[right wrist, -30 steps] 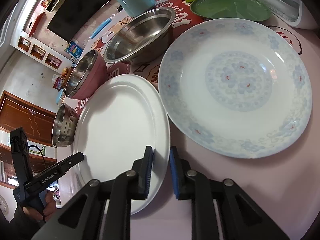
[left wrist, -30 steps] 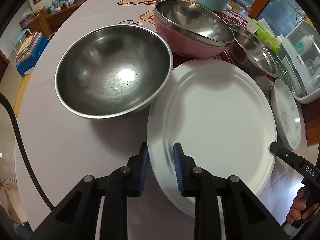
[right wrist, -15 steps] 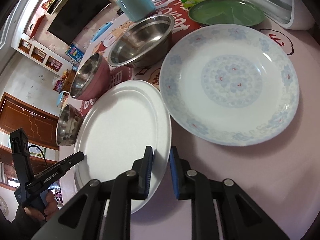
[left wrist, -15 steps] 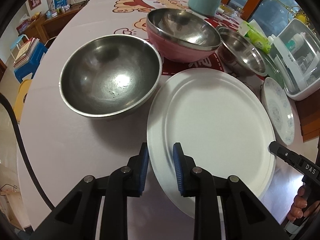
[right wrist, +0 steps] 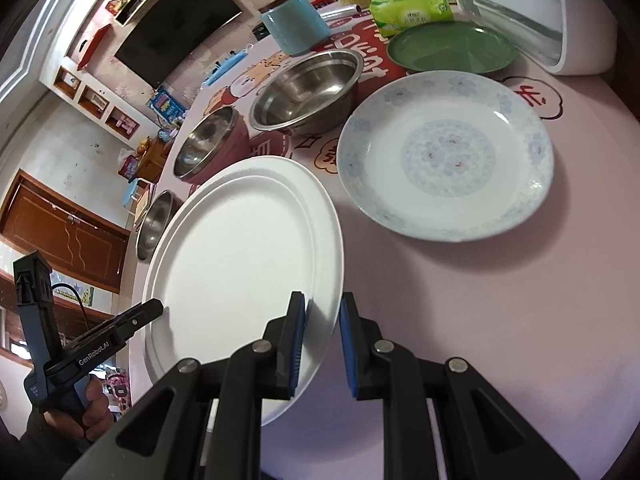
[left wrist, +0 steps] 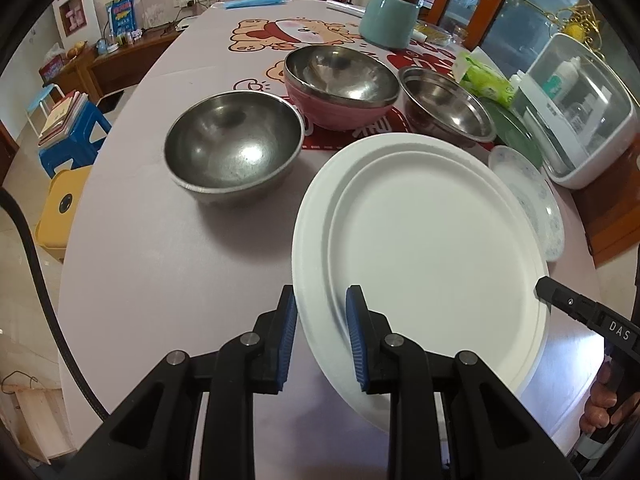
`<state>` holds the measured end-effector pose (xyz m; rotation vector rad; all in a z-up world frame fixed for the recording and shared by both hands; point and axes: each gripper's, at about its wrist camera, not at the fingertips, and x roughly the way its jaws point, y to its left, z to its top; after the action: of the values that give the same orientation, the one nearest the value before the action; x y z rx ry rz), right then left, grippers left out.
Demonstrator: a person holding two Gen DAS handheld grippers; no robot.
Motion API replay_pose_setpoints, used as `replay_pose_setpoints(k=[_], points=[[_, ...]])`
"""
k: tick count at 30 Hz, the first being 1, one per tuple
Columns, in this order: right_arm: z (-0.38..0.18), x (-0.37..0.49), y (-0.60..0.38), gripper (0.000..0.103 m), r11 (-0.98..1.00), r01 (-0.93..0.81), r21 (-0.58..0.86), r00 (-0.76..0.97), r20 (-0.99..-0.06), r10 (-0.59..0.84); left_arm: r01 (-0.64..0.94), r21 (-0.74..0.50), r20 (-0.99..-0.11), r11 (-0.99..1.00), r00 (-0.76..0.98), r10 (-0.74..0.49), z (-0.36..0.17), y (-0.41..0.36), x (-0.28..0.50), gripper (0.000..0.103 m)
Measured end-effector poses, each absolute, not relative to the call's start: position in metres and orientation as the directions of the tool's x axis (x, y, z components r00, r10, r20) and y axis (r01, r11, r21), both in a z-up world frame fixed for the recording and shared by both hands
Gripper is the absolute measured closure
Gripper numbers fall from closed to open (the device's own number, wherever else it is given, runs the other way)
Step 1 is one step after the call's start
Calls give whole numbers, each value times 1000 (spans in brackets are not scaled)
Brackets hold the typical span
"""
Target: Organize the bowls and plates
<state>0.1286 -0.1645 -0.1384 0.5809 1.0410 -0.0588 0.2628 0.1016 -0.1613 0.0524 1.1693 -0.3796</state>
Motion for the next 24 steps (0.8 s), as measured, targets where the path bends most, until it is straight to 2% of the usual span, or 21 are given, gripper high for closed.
replay_pose_setpoints(k=[14,24], points=[[-118,74,-160,83,913,253,320,530,-835,146,358,-105,-904,928,355,-239,-139,90,194,80],[-118,28,-160,78,967,164,196,494,-865,91,334,-84,-917,939,343,-204,-143,71,140,79]])
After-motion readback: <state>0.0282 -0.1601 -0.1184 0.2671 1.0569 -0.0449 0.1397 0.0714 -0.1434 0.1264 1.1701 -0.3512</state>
